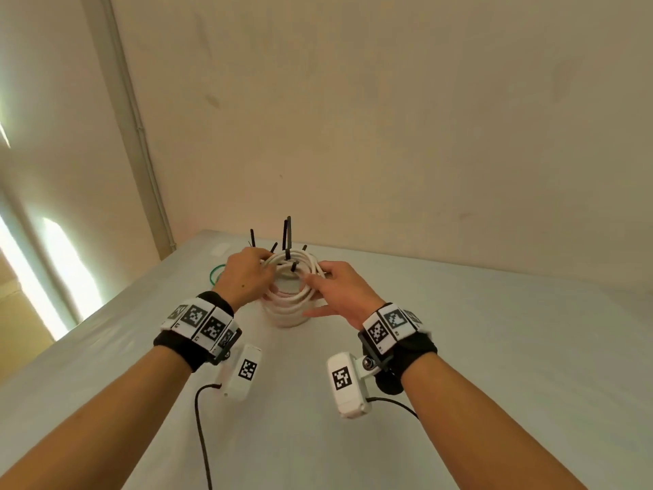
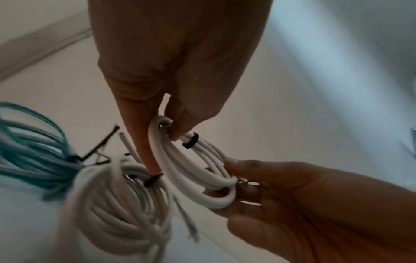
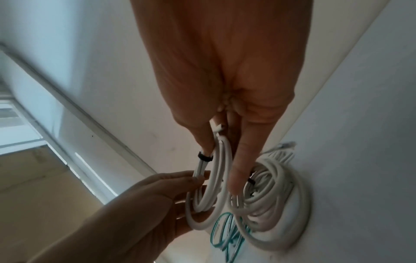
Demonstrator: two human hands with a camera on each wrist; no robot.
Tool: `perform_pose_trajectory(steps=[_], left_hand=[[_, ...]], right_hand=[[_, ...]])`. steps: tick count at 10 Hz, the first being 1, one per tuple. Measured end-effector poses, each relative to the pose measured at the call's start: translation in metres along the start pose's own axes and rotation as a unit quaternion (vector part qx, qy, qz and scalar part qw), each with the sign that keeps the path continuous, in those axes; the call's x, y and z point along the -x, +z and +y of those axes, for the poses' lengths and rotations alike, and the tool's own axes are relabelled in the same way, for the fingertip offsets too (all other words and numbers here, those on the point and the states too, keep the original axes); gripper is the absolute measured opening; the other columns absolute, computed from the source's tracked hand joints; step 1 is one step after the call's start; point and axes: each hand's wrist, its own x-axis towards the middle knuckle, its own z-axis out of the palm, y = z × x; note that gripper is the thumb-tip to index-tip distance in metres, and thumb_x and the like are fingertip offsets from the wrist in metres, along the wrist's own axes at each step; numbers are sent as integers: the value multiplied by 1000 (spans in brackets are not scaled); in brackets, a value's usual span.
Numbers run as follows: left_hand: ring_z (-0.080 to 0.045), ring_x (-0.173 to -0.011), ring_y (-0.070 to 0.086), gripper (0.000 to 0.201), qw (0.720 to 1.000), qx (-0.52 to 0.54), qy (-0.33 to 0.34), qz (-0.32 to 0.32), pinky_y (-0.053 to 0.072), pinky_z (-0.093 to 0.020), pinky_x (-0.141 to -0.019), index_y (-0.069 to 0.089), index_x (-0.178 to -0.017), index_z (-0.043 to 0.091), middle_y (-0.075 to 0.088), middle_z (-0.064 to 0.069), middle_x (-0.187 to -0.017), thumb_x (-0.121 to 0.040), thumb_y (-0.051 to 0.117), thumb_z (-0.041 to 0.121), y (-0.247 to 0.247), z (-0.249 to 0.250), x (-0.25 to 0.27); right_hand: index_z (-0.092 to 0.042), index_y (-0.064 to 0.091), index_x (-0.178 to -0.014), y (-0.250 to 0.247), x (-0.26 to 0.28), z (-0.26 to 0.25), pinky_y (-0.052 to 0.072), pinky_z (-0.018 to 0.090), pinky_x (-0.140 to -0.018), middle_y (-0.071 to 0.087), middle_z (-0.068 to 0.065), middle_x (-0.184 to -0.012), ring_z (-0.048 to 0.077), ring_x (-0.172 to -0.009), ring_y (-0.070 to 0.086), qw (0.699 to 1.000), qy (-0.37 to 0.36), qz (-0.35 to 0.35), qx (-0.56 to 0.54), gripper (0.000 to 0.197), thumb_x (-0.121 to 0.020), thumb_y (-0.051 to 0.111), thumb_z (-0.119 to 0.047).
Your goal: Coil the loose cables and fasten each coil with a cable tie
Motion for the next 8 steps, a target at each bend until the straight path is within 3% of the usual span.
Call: perform_pose_trajectory(steps=[1, 2, 3, 4, 5, 6, 7, 8], left_hand=[[-18, -59, 71, 20, 999, -9, -32, 23, 54, -27, -56, 69, -93, 17, 71, -5, -70, -104, 52, 14, -19, -33, -14], [-16, -54, 63, 18, 998, -18, -50, -16, 49, -21, -49, 68, -100, 12, 64, -6, -71, -105, 51, 10, -33, -68, -22], [-21, -57, 62, 21, 995, -24, -63, -77, 55, -27, -53, 68, -94, 9, 61, -7, -67, -105, 50, 7, -36, -96, -23], [-19, -60, 70, 25, 989, -76, -78, -99, 55, -25, -58, 67, -87, 12, 69, -5, -69, -105, 50, 8, -30, -116, -24], [-19, -74, 68, 22, 980, -158, -58, -106, 47, -23, -63, 74, -107, 16, 74, -4, -82, -105, 53, 18, -25, -117, -24], [-26, -95, 64, 33, 960, -250, -54, -111, 49, -30, -80, 70, -130, 19, 73, -10, -111, -105, 54, 32, -25, -112, -29], [-31, -114, 63, 41, 952, -285, -66, -89, 51, -36, -93, 64, -135, 11, 67, -14, -129, -100, 60, 32, -27, -104, -34], [-33, -112, 63, 35, 965, -257, -28, -47, 49, -36, -90, 68, -128, 6, 67, -19, -125, -98, 58, 21, -23, -79, -41]], right_hand=[[-5, 65, -131, 20, -7, -2, 65, 46, -81, 73, 16, -115, 24, -99, 74, 998, 12, -38, 56, 30, -102, 64, -13], [-5, 59, -137, 28, -11, 2, 65, 39, -80, 69, 12, -120, 21, -104, 71, 991, 13, -62, 119, 37, -102, 64, -16], [-6, 63, -130, 30, -16, 11, 64, 40, -85, 67, 13, -123, 24, -112, 70, 983, 4, -56, 175, 29, -103, 63, -18], [-8, 63, -132, 30, -24, 23, 61, 41, -94, 66, 10, -127, 25, -117, 66, 972, -15, -30, 233, 33, -102, 64, -23], [-10, 61, -138, 29, -29, 30, 53, 39, -104, 67, 8, -128, 23, -119, 64, 958, -24, -26, 286, 41, -100, 66, -27], [-11, 63, -135, 25, -32, 35, 54, 40, -104, 67, 7, -128, 24, -118, 64, 955, -22, -39, 292, 39, -100, 67, -26], [-10, 67, -130, 17, -29, 35, 61, 34, -88, 66, 7, -125, 23, -113, 66, 964, -17, -42, 264, 32, -101, 66, -22], [-13, 72, -114, 2, -27, 33, 60, 25, -71, 67, 4, -110, 19, -101, 67, 978, -7, -12, 209, 16, -101, 63, -17]])
